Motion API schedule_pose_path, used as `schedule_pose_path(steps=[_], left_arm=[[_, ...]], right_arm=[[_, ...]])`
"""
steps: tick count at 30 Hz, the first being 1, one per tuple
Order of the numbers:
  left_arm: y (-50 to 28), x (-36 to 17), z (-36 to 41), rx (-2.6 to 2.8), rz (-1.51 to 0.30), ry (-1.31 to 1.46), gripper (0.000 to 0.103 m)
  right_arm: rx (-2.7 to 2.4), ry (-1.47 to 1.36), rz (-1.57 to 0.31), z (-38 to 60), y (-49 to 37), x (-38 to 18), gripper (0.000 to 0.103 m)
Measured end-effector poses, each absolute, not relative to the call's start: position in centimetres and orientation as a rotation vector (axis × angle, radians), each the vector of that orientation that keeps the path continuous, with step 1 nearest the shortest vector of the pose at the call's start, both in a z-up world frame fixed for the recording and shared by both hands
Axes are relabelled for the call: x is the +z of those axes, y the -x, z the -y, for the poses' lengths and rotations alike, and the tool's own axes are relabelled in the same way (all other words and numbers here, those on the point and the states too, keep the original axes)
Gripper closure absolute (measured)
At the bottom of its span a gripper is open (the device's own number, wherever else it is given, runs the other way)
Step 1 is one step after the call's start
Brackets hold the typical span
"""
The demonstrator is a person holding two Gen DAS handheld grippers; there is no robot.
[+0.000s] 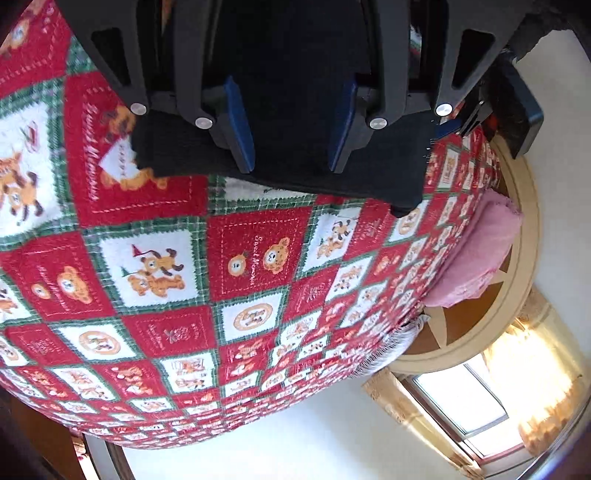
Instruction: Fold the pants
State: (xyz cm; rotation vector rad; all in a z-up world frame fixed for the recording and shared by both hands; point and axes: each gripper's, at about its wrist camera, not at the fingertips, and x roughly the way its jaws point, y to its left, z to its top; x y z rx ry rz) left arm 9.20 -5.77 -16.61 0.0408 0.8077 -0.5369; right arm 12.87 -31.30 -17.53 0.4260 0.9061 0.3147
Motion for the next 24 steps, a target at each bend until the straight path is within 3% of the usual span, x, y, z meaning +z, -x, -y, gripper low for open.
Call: schedule_pose_path(steps=[2,4,16,24], left_arm=[[-9.2,-16.2,5.6,-0.53,-0.796,-0.038,0.0],[-9.3,-15.8,5.3,-0.513,-0.777,-0.034,0.0],[-12.6,-17.0,3.9,-0.456,-0.794,0.042,0.0],[-13.4,-17.4,4.1,-0.466,-0.772,0.037,0.0]], right_arm=[[0.262,-0.374,-0.87,31.3,-11.8,-16.5,0.057],[0.225,-0.351,-0.84,31.7,-10.5,-15.6,0.048],[0.14,-0.497,-0.896,36.9,-6.9,-19.4,0.047],[0.184,-0.412,-0.9,34.3,-7.0,-19.9,0.047]])
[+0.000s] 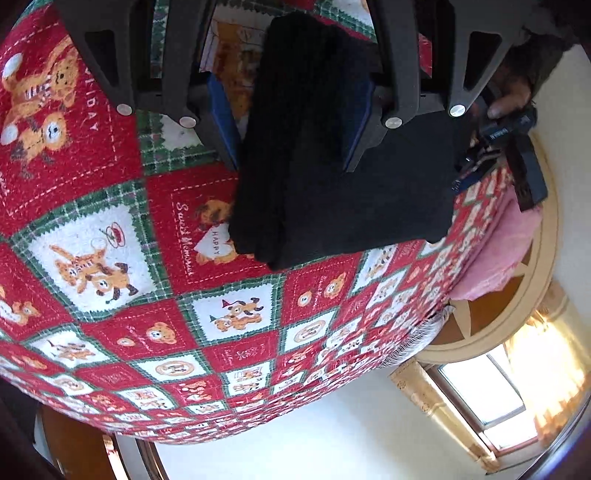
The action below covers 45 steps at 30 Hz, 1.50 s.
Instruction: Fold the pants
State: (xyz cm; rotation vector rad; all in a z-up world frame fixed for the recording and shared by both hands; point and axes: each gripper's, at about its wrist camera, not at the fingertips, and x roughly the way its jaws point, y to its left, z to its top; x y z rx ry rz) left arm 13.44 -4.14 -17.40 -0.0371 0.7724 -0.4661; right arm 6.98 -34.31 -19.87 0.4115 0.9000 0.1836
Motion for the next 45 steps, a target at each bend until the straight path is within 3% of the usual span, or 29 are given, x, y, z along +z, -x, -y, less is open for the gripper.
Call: schedule_pose_path(steps=[9,14,18,26,28,30,39,45], left_arm=[[-14.1,-17.4,3.8,-0.507,-0.78,0.073,0.0],[-13.1,-17.2,3.0,-0.532,-0.764,0.096,0.007],[-13.3,-17.2,2.2,-0.542,-0.756,0.144,0.028],[-13.2,-17.3,2.8,-0.576,-0.755,0.161,0.052],[-13.0,-17.1,2.5,-0.579,-0.752,0.167,0.079],[-12.8,-16.9,2.2,-0.599,-0.746,0.187,0.089],[-11.1,-13.7,-0.9,-0.578,-0.675,0.285,0.093],[-10.4,-12.6,-7.1,-0.448,-0.623,0.306,0.093]], right_arm=[[0.198,-0.501,-0.876,35.1,-7.4,-20.6,0.049],[0.262,-0.55,-0.85,35.3,-7.1,-20.5,0.065],[0.264,-0.533,-0.848,35.0,-7.1,-20.4,0.069],[0.307,-0.511,-0.857,34.4,-7.2,-20.4,0.071],[0.32,-0.579,-0.879,35.3,-7.6,-21.2,0.071],[0.322,-0.59,-0.868,35.4,-7.4,-21.0,0.073],[0.364,-0.323,-0.731,30.7,-6.5,-14.7,0.075],[0.472,-0.268,-0.727,26.0,-11.7,-13.1,0.076]])
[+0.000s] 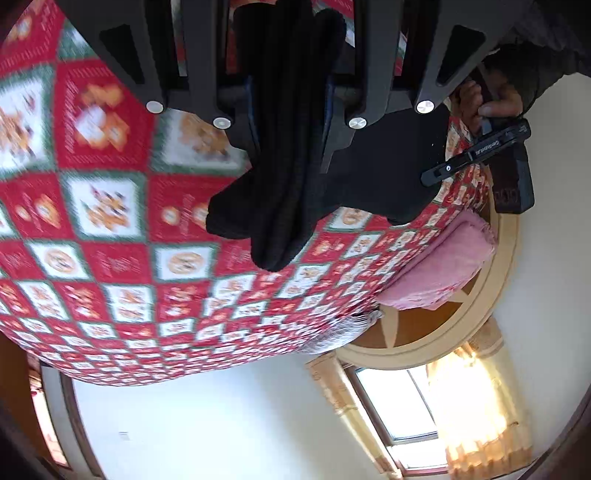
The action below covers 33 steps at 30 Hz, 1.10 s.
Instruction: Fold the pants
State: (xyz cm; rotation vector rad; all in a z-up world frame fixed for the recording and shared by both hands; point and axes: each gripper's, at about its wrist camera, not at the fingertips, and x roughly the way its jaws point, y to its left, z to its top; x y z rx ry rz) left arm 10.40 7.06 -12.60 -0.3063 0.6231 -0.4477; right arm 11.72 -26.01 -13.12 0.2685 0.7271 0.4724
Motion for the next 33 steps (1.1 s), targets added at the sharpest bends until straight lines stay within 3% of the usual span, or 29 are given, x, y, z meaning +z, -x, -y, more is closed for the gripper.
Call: schedule_pose_path(steps=[9,12,14,16,17,21,24,27,33], left_arm=[[-10.7,-15.1,-14.4,-0.181,-0.621,0.265,0.091],[-11.5,-17.8,-14.6,-0.124,-0.688,0.248,0.072],[-11.5,-18.9,-14.8,-0.124,-0.679,0.283,0.069],[-11.3,-19.0,-14.6,-0.115,-0.675,0.276,0.059],[-11.4,-18.9,-14.4,-0.115,-0.678,0.269,0.057],[-11.2,-18.4,-14.2,-0.051,-0.696,0.251,0.038],[-10.6,-18.4,-14.0,-0.014,-0.693,0.227,0.014],[-10.4,-19.3,-13.9,-0.023,-0.706,0.234,0.013],[-9.6,-17.9,-14.0,0.002,-0.723,0.243,0.013]], right_arm=[[0.62,-0.257,-0.748,15.3,-20.7,-14.9,0.076],[0.578,-0.2,-0.816,12.6,-22.6,-17.2,0.073],[0.504,-0.141,-0.842,12.1,-23.2,-18.5,0.062],[0.44,-0.105,-0.859,12.5,-23.4,-19.3,0.043],[0.424,-0.091,-0.854,12.9,-23.3,-19.5,0.041],[0.398,-0.07,-0.842,14.3,-22.9,-19.7,0.039],[0.375,-0.055,-0.821,15.3,-22.0,-19.1,0.038],[0.346,-0.019,-0.823,15.7,-21.7,-19.6,0.029],[0.307,-0.06,-0.839,16.5,-20.8,-18.8,0.028]])
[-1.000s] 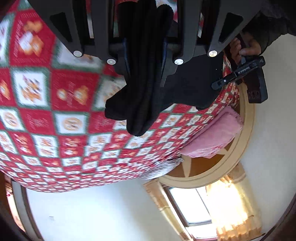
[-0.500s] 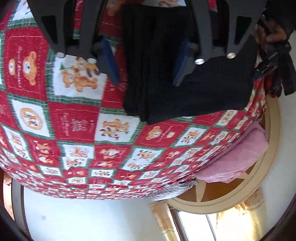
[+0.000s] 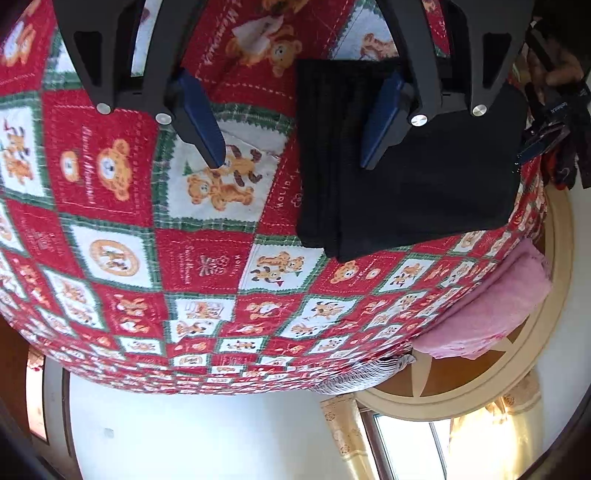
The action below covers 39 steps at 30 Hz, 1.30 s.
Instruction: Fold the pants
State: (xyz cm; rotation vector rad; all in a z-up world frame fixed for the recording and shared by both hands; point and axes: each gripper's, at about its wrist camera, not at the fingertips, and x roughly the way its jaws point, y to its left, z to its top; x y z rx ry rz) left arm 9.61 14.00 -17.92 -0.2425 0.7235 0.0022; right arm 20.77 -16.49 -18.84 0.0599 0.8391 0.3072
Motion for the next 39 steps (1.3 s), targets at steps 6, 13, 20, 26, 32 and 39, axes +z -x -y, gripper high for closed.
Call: schedule_pose_path(steps=[6,13,20,26,32,39], left_arm=[[-7.3,-12.1,-12.3,0.001,-0.646,0.236,0.013],[-2.5,-4.2,-7.0,-0.071,-0.496,0.175,0.0],[-0.2,-1.7,-3.2,-0.082,-0.403,0.074,0.0],[1.0,-0.5,-1.9,-0.088,-0.383,0.061,0.0],[0.9,-0.7,-2.2,-0.077,-0.389,0.074,0.0],[0.5,-1.5,-1.8,-0.082,-0.415,0.071,0.0]], right_arm=[[0.251,0.032,-0.83,15.9,-16.5,-14.7,0.028],[0.27,0.01,-0.649,17.1,-8.9,-5.8,0.025],[0.352,0.02,-0.55,16.2,-4.4,-1.3,0.024],[0.386,0.109,-0.534,13.7,-2.0,-0.3,0.024],[0.396,0.12,-0.49,13.4,-0.7,0.6,0.024],[0.377,0.096,-0.497,14.0,-1.2,0.4,0.024]])
